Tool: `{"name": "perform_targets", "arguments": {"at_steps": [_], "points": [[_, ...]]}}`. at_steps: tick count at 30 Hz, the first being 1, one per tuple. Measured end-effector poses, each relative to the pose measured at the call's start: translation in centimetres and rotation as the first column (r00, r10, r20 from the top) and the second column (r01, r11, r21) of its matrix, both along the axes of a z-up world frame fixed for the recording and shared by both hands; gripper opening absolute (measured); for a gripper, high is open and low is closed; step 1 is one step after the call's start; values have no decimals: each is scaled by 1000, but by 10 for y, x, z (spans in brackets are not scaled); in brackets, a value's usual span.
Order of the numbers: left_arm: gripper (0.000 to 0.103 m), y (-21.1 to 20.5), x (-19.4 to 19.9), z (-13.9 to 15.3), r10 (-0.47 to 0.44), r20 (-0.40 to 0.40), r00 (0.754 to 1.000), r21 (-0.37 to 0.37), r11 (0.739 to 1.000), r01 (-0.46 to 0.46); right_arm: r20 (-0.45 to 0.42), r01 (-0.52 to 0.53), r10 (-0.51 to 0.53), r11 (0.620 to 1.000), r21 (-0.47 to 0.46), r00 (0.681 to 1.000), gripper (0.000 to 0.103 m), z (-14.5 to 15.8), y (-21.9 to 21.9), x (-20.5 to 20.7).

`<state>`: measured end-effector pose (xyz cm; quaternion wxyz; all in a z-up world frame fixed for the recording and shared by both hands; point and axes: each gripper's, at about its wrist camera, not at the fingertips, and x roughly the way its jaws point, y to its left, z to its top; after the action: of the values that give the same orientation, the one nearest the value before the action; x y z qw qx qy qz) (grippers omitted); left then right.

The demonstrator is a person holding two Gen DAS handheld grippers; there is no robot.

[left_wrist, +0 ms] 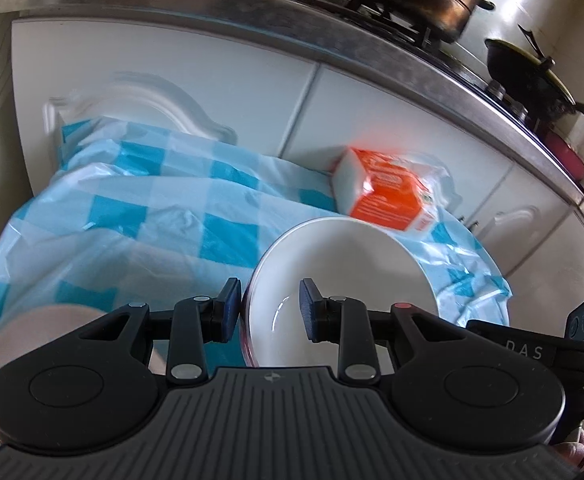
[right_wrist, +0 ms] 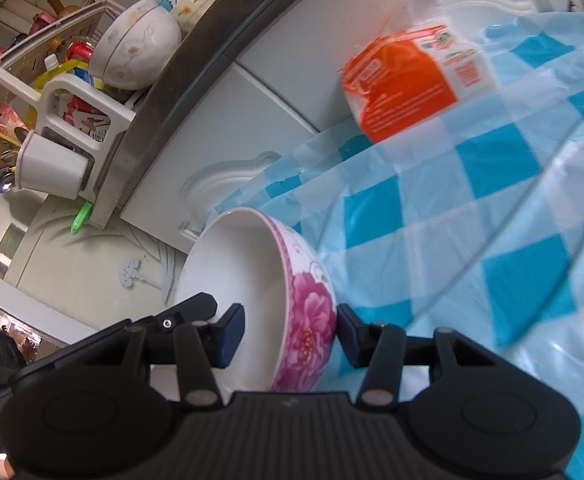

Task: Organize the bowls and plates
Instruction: 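Carry the pink floral bowl with both grippers across the cloth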

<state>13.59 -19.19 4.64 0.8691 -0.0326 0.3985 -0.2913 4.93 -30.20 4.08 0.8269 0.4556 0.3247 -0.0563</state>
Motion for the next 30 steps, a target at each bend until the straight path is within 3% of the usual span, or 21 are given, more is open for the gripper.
{"name": "perform_targets", "arguments": {"at_steps": [14,30], "points": [[33,-35,-50,-12,-64,-60,996,20,998,66,-69,64,-64,998,-11,996,51,1,-24,-67],[32,-52,-72,-22,-73,-89,993,41,996,77,-104,79,-77,997,12,992,51,-14,-41,-100]]}}
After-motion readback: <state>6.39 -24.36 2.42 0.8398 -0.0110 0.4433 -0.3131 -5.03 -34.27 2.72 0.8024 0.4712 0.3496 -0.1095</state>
